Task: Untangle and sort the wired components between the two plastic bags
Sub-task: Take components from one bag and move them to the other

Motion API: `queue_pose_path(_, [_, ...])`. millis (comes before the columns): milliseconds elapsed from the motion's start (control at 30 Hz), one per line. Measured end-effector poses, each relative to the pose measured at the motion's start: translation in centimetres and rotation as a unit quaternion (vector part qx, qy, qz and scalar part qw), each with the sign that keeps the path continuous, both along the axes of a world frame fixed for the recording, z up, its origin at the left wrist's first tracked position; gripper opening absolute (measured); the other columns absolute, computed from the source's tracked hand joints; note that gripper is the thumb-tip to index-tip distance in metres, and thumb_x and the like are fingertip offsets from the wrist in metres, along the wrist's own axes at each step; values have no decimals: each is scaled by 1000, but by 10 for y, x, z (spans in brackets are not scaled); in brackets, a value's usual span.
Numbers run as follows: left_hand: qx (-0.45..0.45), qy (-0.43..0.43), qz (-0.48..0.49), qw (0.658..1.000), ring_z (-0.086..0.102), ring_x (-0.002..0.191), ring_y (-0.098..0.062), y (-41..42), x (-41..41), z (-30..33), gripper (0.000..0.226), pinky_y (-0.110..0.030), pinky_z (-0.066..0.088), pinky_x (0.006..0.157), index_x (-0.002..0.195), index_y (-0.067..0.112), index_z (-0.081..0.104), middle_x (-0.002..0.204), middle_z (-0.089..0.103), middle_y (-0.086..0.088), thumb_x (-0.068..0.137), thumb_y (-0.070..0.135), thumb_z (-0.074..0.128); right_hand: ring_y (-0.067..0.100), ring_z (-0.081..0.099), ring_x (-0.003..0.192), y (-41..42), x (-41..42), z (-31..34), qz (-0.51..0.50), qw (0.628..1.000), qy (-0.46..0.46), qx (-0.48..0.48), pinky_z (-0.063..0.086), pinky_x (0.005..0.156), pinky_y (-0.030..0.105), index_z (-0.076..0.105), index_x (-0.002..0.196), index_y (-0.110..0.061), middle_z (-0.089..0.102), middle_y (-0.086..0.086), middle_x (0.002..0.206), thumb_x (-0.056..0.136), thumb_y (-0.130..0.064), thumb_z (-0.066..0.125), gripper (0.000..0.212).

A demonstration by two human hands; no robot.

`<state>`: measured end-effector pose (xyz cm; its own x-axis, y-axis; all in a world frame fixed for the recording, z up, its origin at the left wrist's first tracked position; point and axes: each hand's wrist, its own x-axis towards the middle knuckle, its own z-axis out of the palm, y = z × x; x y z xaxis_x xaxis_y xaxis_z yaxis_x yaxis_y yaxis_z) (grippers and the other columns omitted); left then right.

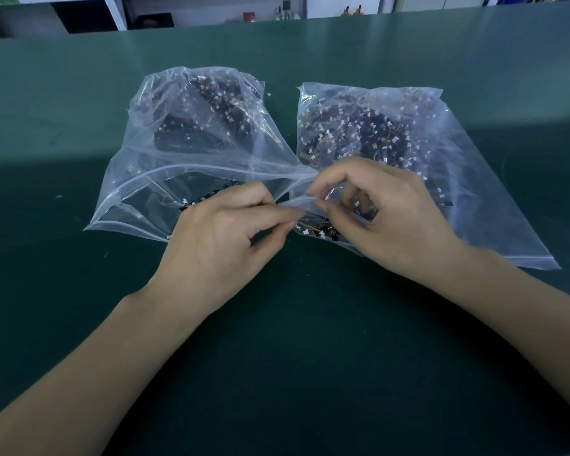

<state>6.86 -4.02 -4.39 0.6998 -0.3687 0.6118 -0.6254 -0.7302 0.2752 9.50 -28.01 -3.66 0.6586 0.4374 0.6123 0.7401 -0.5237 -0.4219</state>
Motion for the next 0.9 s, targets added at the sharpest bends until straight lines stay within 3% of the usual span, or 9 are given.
queue_pose_path(100, [5,-26,41,999,49,63,-9,-9,-4,3,8,-31,46,52,89,23,82,76,61,9,92,15,81,17,58,64,2,-3,0,14,1000,-16,-5,46,65,20,72,106,-12,59,-25,99,92,4,75,21])
queue_pose_path(200, [42,-66,75,994,55,61,-15,-19,-6,3,18,-31,40,47,76,23,73,72,58,5,92,18,80,16,57,65,4,-5,1,20,1000,-22,-8,49,63,31,72,106,-12,52,-31,96,91,3,76,22])
queue_pose_path(333, [98,-104,49,988,58,58,-19,-22,-4,1,23,-27,38,44,77,27,78,68,57,6,99,33,77,16,58,67,5,-5,1,19,1000,-18,-10,50,64,32,72,106,-15,53,-32,96,90,3,77,24])
queue_pose_path(467, [144,-79,52,985,61,51,-22,-22,-7,-1,29,-26,35,47,83,30,80,64,66,9,105,43,65,16,58,68,5,-5,0,15,1000,-9,-13,50,63,32,72,105,-17,58,-26,96,90,1,76,24])
queue_pose_path(567, [95,-70,45,992,55,47,-23,-23,-9,1,20,-24,34,50,83,28,80,56,55,10,101,35,73,16,58,67,5,-6,1,16,1000,-5,-15,50,63,33,72,105,-18,58,-28,96,90,-2,75,22])
queue_pose_path(633, [49,-47,45,997,52,47,-24,-18,-8,4,23,-26,38,51,80,21,73,57,38,11,100,32,67,16,58,66,5,-6,2,17,1000,-8,-9,50,62,32,72,105,-17,55,-32,95,90,-2,75,21])
queue_pose_path(733, [46,-25,123,991,44,49,-28,0,-3,8,27,-30,35,57,72,17,58,56,34,10,93,33,56,16,58,64,5,-7,4,16,1000,-6,-7,50,62,30,73,103,-17,54,-33,94,90,-4,75,18])
queue_pose_path(900, [75,26,224,971,51,64,-22,31,13,3,33,-32,36,61,72,25,51,68,51,11,95,40,69,15,59,66,6,-9,2,11,1000,14,-21,50,66,26,73,105,-20,55,-35,91,92,-8,75,17])
